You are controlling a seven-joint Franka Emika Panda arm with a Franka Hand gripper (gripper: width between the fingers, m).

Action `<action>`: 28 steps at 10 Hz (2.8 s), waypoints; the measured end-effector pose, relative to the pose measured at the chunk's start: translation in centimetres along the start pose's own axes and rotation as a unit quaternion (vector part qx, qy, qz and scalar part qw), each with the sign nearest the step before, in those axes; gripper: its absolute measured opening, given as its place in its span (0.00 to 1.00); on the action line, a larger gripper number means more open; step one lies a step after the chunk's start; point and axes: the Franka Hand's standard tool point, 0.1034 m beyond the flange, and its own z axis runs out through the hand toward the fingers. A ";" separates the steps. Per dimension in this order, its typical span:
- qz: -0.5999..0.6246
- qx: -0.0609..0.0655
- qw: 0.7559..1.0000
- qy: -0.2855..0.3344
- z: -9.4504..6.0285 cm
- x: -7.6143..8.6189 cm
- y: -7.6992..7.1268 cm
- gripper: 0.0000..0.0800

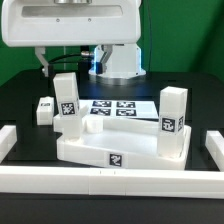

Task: Assemble desk

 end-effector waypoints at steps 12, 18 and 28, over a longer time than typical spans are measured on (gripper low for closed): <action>0.000 0.005 1.000 -0.014 1.5 -0.9 0.4 0.44; 0.040 0.007 0.999 -0.013 1.5 -0.8 0.2 0.36; 0.511 0.051 0.858 -0.015 1.8 -0.6 -0.7 0.36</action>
Offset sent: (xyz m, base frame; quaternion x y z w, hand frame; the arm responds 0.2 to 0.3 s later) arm 0.0022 -0.0022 -0.0035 0.0017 0.0053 -0.0053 1.0000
